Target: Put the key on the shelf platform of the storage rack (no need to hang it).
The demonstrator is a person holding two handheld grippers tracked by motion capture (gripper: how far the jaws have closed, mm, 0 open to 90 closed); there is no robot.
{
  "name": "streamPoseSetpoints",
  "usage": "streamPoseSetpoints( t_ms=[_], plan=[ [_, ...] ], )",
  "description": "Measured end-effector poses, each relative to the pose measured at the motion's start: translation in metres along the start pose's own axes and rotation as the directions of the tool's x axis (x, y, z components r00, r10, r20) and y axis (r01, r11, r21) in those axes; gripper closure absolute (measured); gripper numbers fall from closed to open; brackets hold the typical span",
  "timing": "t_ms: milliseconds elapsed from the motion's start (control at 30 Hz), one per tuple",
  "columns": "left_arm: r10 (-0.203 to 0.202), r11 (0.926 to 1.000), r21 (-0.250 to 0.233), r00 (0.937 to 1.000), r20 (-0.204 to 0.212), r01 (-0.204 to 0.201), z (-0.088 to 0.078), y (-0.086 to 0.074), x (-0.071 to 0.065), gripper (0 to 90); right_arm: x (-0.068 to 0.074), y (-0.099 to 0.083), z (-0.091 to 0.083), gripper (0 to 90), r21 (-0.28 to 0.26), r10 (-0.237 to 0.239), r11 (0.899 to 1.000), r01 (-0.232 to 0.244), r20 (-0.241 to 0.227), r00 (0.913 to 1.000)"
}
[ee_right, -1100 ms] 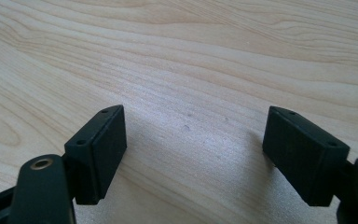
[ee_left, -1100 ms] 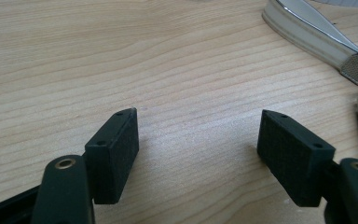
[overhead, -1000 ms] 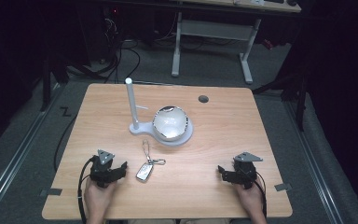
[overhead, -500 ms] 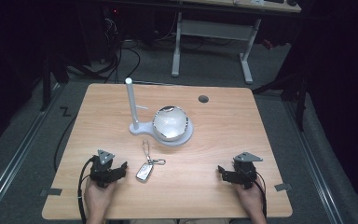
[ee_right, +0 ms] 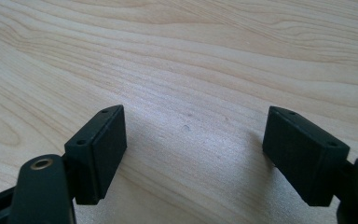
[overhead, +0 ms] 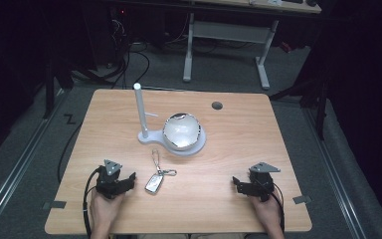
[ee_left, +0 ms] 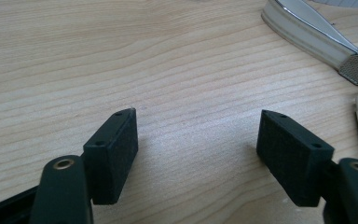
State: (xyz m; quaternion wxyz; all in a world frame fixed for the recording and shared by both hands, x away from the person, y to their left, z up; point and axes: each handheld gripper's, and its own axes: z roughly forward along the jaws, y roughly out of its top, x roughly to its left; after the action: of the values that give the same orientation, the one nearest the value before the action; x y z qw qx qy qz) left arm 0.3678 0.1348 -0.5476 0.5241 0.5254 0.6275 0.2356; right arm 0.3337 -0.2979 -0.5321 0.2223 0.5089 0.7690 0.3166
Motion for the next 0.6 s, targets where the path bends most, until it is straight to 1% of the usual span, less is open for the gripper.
streamPoseSetpoints(
  t_ms=[67, 167, 200, 267, 467, 533, 567, 600],
  plan=[
    [-0.002, 1.0, 0.0, 1.0, 0.0, 0.002, 0.0003, -0.0001, -0.0004, 25.9, 0.0, 0.0, 0.0, 22.0, 0.0, 0.0, 1.0, 0.0, 0.0, 1.0],
    [-0.004, 1.0, 0.004, 1.0, -0.001, 0.004, 0.0006, 0.0003, -0.0005, 25.7, 0.0, 0.0, 0.0, 22.0, 0.0, 0.0, 1.0, 0.0, 0.0, 1.0],
    [-0.025, 0.9996, 0.011, 0.9997, 0.006, 0.025, 0.0002, 0.0025, 0.0003, 25.7, 0.0002, 0.0, -0.0001, 22.0, 0.001, 0.003, 1.0, -0.003, 0.0, 1.0],
    [-0.044, 0.9989, 0.018, 0.999, 0.012, 0.043, -0.0001, 0.0044, 0.0013, 25.7, 0.0002, -0.0001, -0.0001, 22.0, 0.001, 0.003, 1.0, -0.003, 0.0, 1.0],
    [-0.051, 0.9985, 0.02, 0.9986, 0.017, 0.05, -0.0022, 0.0057, 0.0031, 25.2, 0.0001, -0.0001, -0.0002, 22.0, 0.001, 0.002, 1.0, -0.002, 0.0, 1.0],
    [-0.07, 0.9975, 0.014, 0.9972, 0.027, 0.069, -0.0043, 0.0073, 0.0041, 25.3, 0.0001, -0.0001, -0.0002, 21.9, 0.001, 0.002, 1.0, -0.002, 0.0, 1.0],
    [-0.07, 0.9975, 0.014, 0.9972, 0.027, 0.069, -0.0043, 0.0073, 0.0041, 25.3, 0.0001, -0.0001, -0.0002, 21.9, 0.001, 0.002, 1.0, -0.002, 0.0, 1.0],
    [-0.097, 0.9951, 0.025, 0.9946, 0.037, 0.096, -0.0057, 0.0086, 0.0053, 25.2, 0.0001, -0.0002, -0.0003, 21.9, 0.002, 0.003, 1.0, -0.003, 0.001, 1.0]
  ],
)
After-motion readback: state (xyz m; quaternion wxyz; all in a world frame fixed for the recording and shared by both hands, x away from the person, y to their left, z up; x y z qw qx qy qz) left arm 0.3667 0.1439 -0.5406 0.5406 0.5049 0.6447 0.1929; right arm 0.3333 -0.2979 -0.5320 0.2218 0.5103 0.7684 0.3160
